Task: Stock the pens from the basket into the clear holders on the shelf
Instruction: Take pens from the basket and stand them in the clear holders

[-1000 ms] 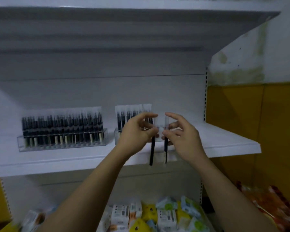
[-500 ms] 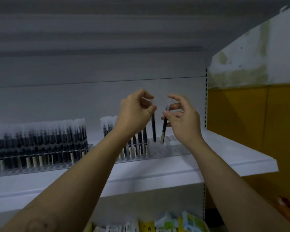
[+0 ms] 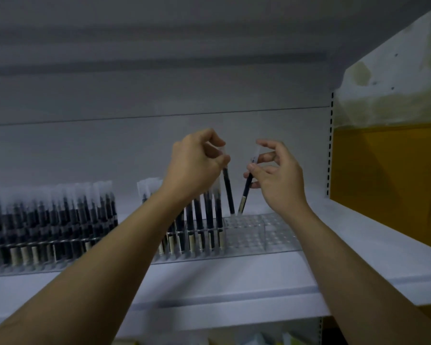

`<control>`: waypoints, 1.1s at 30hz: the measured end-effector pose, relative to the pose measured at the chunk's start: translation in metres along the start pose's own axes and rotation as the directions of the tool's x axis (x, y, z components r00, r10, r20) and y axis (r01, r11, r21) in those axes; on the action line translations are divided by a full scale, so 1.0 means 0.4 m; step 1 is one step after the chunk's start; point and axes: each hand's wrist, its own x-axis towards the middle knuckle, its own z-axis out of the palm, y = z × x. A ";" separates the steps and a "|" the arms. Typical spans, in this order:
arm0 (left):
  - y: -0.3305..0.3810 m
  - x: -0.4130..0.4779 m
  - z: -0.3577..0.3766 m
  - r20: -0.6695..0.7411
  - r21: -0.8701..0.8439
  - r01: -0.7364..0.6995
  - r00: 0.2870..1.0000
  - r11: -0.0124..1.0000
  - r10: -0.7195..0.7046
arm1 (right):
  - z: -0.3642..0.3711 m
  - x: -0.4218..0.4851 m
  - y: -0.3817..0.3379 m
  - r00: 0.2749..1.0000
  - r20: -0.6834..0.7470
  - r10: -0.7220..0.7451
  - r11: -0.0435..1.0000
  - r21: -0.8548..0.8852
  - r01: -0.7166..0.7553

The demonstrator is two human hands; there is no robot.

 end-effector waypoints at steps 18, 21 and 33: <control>-0.020 -0.018 0.027 0.147 0.274 0.069 0.983 0.959 -0.112 | 0.002 0.011 0.019 0.993 0.113 -0.036 0.999 0.002 0.036; -0.016 -0.014 0.020 0.184 0.359 0.047 0.976 0.932 -0.120 | 0.021 0.007 0.015 0.972 0.236 0.001 0.987 -0.156 0.037; 0.015 -0.058 0.004 0.200 0.551 -0.047 0.977 0.833 -0.077 | -0.006 -0.078 -0.033 0.908 0.395 0.139 0.863 -0.499 0.085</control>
